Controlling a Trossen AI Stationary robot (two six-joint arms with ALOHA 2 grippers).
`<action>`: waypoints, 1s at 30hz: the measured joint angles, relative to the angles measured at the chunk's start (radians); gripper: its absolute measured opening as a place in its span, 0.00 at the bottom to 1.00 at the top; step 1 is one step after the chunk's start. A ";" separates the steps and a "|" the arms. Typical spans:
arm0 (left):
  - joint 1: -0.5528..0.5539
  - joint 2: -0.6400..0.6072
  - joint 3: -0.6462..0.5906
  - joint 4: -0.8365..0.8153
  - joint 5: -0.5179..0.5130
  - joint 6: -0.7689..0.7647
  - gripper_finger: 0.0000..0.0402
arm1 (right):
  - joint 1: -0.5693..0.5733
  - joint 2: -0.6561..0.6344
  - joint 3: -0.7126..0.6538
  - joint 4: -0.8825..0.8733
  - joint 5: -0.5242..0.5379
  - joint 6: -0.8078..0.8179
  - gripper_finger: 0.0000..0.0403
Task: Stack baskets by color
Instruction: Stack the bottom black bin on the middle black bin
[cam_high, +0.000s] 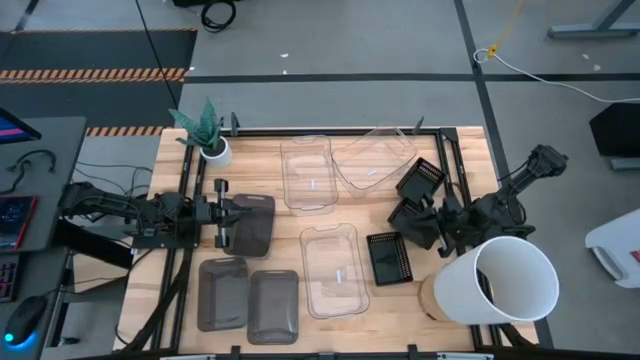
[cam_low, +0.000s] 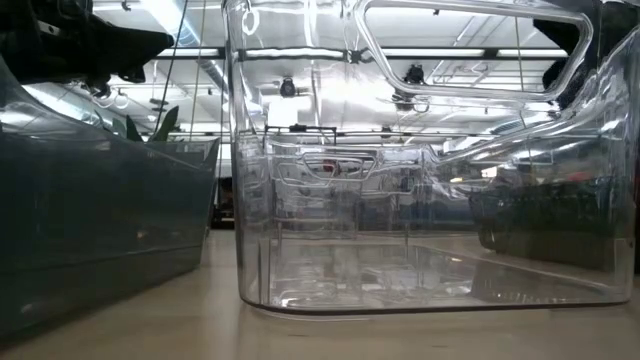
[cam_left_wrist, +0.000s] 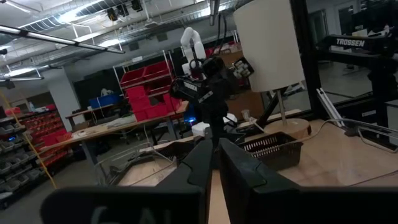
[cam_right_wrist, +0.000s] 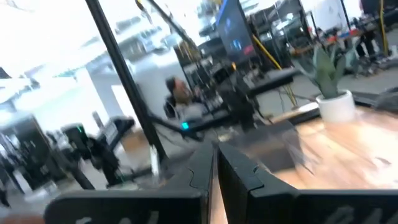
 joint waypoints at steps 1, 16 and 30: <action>0.000 0.000 0.000 0.000 0.000 0.000 0.09 | -0.003 0.000 0.000 0.025 -0.004 0.000 0.07; 0.000 0.000 0.000 0.000 0.000 0.000 0.09 | -0.086 0.000 0.024 -0.034 0.413 -0.051 0.06; 0.000 0.000 0.000 0.000 0.000 0.000 0.08 | -0.351 0.042 0.375 -1.030 0.042 0.398 0.05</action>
